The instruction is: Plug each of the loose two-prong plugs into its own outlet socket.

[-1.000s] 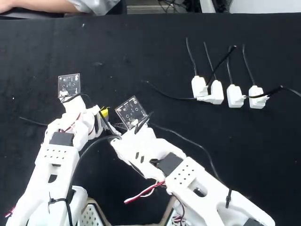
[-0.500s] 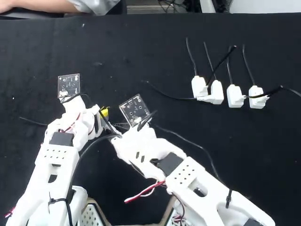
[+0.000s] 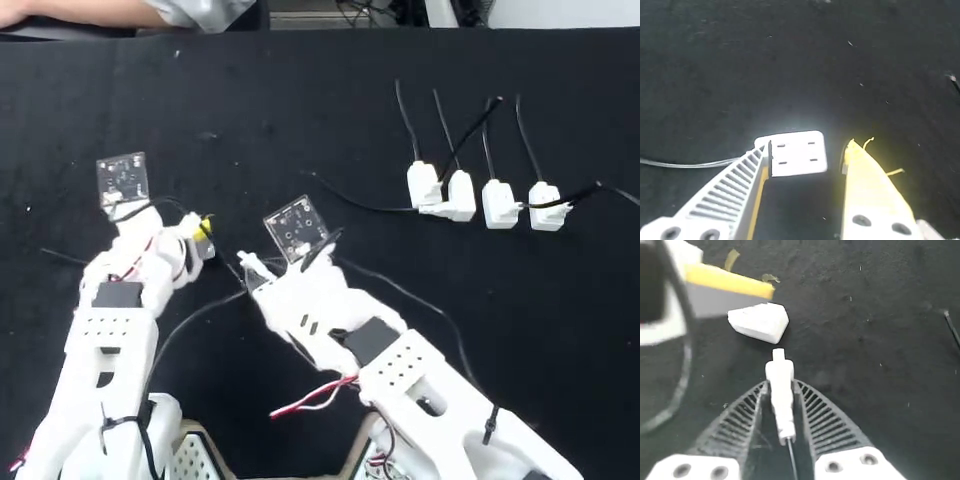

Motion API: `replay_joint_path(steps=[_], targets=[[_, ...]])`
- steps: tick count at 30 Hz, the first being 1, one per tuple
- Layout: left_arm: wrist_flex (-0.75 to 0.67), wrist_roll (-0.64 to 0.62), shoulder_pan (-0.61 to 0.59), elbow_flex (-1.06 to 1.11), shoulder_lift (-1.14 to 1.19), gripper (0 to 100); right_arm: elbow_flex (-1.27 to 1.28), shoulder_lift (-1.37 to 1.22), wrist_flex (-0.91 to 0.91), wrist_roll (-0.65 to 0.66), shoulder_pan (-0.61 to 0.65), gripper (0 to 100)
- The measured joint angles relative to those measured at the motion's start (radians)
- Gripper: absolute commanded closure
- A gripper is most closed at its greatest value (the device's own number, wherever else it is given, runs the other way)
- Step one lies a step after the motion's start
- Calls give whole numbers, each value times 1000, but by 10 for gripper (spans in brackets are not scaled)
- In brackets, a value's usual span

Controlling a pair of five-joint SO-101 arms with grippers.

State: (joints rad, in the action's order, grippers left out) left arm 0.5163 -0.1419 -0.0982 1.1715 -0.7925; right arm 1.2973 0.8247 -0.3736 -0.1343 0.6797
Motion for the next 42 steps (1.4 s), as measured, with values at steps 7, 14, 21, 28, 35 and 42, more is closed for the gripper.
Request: replay_joint_path(steps=[7,14,21,28,35,42], targets=[[71,0,-118,-55,32,760,-144,-163,-103,6,-72,988],[244,2,-138,-316,405,762,-242,-281,-169,6,-75,988],[345,-3,-138,-631,767,762,-242,-281,-176,6,-75,988],[436,-3,-107,-687,810,762,-242,-281,-176,6,-170,988],[459,-3,-106,-664,735,761,-242,-281,-176,6,-180,988],[462,5,-265,-663,671,759,-242,-281,-176,6,-180,988]])
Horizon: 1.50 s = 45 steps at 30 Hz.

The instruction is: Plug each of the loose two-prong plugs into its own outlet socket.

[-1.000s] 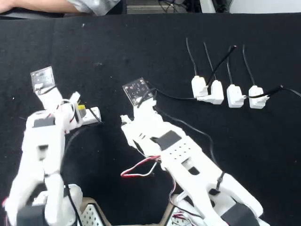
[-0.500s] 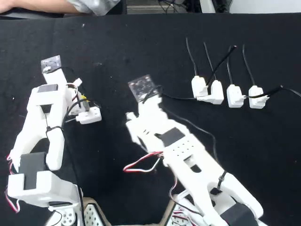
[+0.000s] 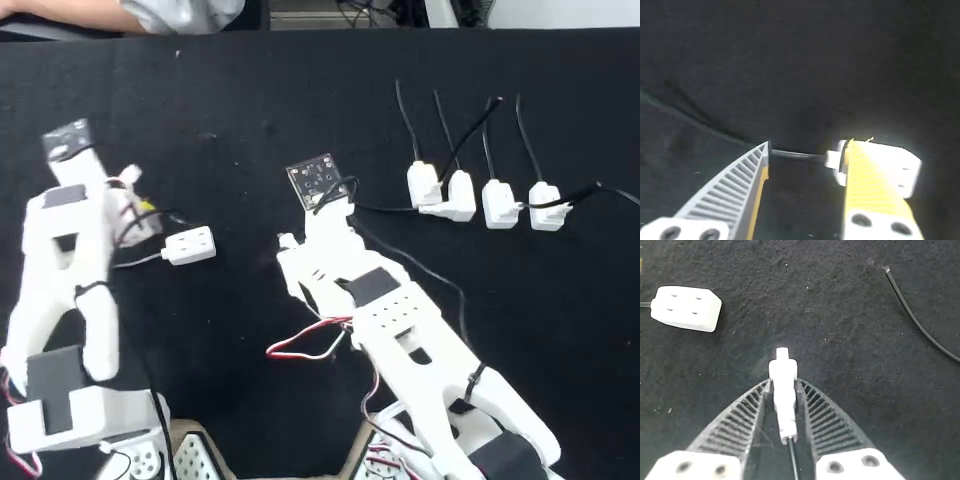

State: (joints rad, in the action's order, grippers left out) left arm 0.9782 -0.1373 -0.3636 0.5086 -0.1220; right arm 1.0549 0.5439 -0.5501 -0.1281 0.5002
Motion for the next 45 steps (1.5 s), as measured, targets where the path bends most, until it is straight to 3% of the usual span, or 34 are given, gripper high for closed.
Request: replay_joint_path(steps=[10,25,30,33,39,45], targets=[[0,60,-38,-81,233,760,0,0,0,0,0,988],[104,68,123,-101,235,761,0,0,0,0,0,988],[112,97,130,-101,121,761,0,0,0,0,0,988],[63,98,123,-101,60,761,0,0,0,0,0,988],[-169,98,141,-46,123,762,0,0,0,0,0,988],[-121,87,258,-71,226,762,0,0,0,0,0,988]])
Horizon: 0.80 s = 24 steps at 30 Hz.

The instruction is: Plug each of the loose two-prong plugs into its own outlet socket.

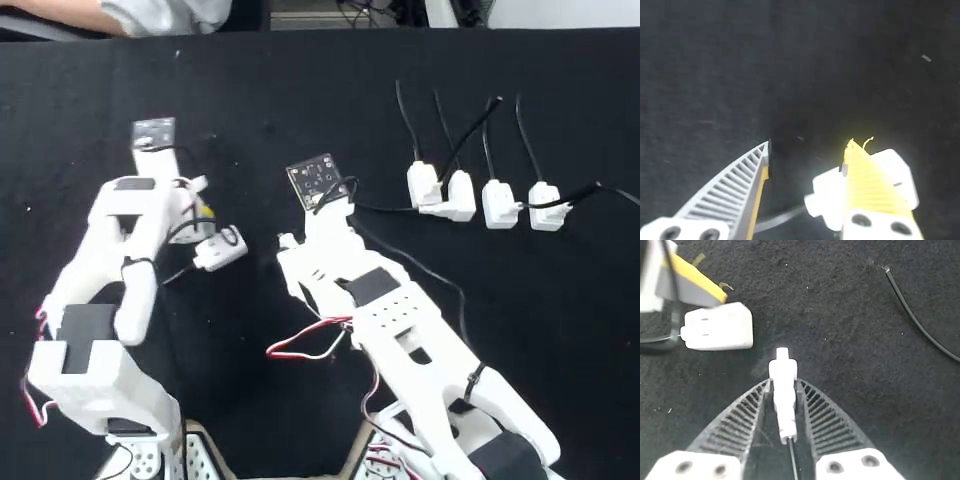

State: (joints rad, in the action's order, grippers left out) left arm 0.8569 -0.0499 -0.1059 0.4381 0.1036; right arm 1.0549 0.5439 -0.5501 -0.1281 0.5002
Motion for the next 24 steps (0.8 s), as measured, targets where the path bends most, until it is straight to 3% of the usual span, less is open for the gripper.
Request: replay_joint_path(steps=[10,24], targets=[[107,-3,143,-11,-55,762,0,0,0,0,0,988],[203,18,-51,49,-258,762,0,0,0,0,0,988]])
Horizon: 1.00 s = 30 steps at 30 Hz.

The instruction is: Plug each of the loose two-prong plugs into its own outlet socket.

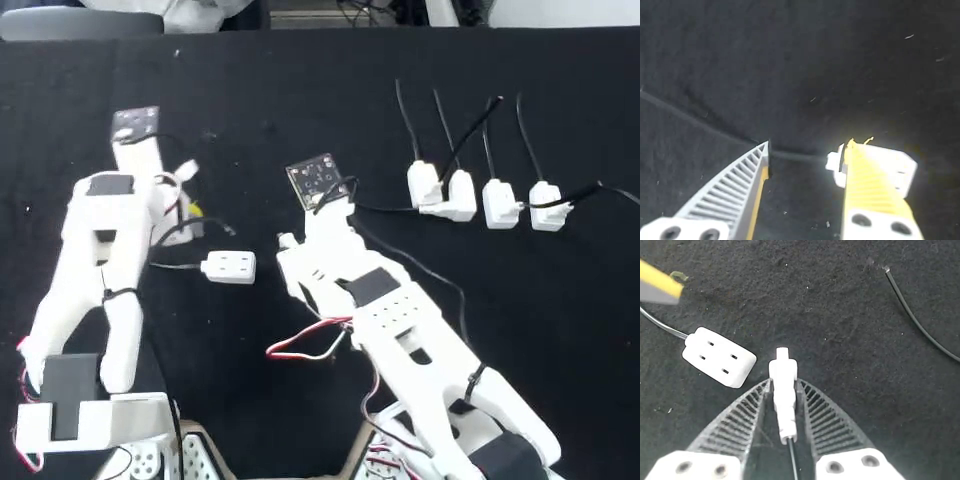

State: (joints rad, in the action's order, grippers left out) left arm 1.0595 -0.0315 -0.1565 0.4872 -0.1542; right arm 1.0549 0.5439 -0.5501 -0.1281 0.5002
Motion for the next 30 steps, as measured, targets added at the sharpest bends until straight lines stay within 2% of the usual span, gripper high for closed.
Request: replay_joint_path(steps=[7,10,22,30], targets=[[-181,0,-68,186,-2,762,0,0,0,0,0,988],[-207,-21,-72,201,-2,762,0,0,0,0,0,988],[-213,-38,84,210,-2,762,0,0,0,0,0,988],[-107,-40,-12,195,-78,762,0,0,0,0,0,988]])
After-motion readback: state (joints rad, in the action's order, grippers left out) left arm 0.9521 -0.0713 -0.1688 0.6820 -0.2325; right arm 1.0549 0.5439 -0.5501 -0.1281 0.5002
